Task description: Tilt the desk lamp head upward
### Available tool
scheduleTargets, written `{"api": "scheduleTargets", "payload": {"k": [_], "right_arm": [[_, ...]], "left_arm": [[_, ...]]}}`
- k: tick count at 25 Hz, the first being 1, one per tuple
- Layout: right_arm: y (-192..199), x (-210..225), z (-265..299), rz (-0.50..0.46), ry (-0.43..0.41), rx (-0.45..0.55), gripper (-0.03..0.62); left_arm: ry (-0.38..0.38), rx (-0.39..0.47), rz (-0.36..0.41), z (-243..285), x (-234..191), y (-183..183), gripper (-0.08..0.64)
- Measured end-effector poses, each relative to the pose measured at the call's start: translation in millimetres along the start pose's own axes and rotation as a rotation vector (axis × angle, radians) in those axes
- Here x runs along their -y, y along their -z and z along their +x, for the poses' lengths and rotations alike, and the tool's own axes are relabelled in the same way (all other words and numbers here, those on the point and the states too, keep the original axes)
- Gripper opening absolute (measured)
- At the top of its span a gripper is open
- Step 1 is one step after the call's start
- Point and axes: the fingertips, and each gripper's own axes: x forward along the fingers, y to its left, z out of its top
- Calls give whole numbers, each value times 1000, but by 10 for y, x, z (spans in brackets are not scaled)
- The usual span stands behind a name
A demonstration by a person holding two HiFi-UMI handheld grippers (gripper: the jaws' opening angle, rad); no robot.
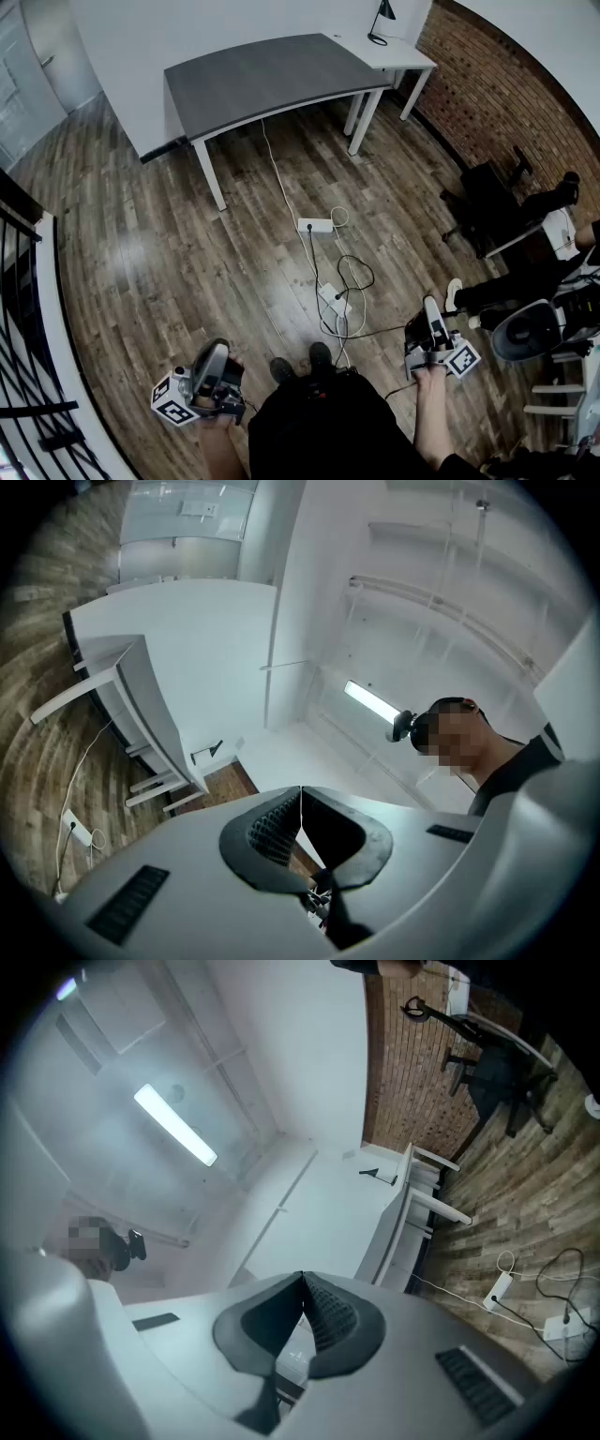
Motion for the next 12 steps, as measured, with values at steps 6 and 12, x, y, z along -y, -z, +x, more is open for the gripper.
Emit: {"api": "scheduleTargets", "payload": {"k": [6, 12], "right_arm": [[-149, -122, -103, -54, 26, -7, 14], [-183, -280, -259, -88, 45, -20, 14]], "left_arm": [[29, 20, -10, 9, 9, -14, 14], [47, 19, -56, 38, 5, 132, 14]]}}
